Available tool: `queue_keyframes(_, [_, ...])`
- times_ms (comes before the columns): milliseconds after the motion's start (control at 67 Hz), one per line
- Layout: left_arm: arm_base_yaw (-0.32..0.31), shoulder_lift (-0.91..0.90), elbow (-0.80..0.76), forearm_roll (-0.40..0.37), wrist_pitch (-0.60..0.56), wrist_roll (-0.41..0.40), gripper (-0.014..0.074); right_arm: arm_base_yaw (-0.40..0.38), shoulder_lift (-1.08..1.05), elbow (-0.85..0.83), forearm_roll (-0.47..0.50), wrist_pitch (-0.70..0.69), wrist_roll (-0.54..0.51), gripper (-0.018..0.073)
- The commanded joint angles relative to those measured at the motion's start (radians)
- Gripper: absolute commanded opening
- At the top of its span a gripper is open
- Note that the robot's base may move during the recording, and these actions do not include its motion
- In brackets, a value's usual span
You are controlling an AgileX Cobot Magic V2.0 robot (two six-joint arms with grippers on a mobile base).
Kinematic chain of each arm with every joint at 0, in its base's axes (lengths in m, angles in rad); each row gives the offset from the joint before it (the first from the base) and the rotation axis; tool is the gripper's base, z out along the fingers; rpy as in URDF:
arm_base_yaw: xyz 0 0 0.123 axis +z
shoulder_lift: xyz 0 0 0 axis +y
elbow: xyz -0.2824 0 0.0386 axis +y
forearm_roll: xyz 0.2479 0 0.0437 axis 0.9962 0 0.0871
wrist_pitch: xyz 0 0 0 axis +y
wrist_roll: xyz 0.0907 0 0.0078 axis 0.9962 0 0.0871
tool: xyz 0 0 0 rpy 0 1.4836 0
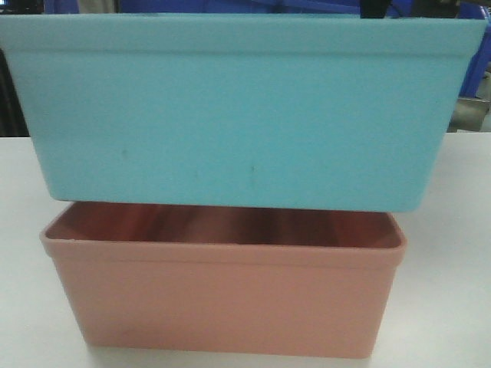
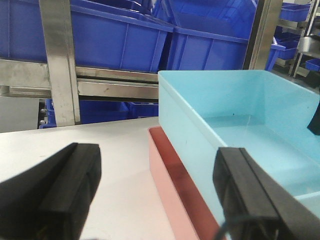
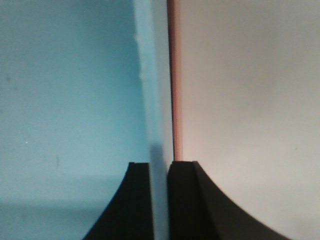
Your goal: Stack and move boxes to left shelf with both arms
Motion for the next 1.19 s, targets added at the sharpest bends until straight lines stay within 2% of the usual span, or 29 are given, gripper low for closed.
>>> queue_keyframes(0, [0.001,0.005,-0.029,-0.012,-0.088,0.005,0.0384,0.004,-0.054,-0.011,0.028,-0.105,0.031,0.0056])
queue_keyframes(284, [0.001,0.005,-0.029,-0.012,-0.088,0.005,0.0384,0.006,-0.054,0.036,0.028,-0.187,0.031,0.0056])
queue_keyframes(508, [0.001,0.005,-0.029,-0.012,-0.088,0.005,0.0384,0.006,-0.054,0.041,-0.006,-0.192,0.027,0.0056])
queue_keyframes(1180, [0.001,0.005,-0.029,-0.012,-0.088,0.005,0.0384,0.006,-0.021,0.049,-0.008,-0.181,-0.011,0.0056])
